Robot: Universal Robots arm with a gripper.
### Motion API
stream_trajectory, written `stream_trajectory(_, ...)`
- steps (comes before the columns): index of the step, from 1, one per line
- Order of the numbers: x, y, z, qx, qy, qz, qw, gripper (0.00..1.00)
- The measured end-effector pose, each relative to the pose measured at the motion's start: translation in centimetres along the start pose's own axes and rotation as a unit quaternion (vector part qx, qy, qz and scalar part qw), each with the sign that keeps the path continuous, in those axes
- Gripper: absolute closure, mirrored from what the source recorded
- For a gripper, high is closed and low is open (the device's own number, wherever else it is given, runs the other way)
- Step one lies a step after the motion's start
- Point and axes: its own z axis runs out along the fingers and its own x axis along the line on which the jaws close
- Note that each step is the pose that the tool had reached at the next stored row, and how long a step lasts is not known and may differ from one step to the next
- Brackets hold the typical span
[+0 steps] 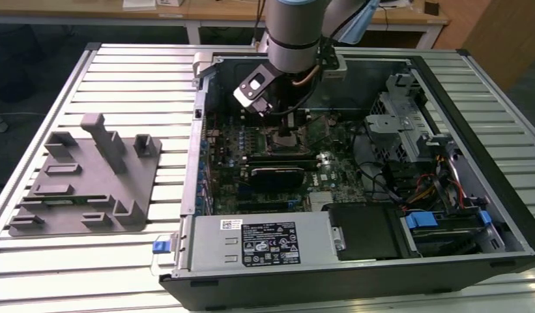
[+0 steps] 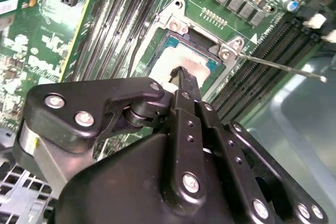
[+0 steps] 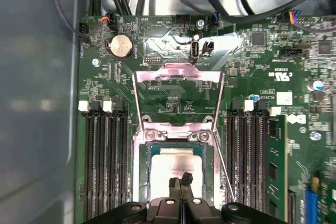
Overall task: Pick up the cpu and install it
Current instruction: 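Place the cpu into insertion slot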
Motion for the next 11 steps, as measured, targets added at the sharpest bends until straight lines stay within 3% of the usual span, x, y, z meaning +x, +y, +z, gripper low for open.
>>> stream_trajectory(11,0.11,0.08,-2.50,-0.0009,0.0000,0.000,1.0000,0.89)
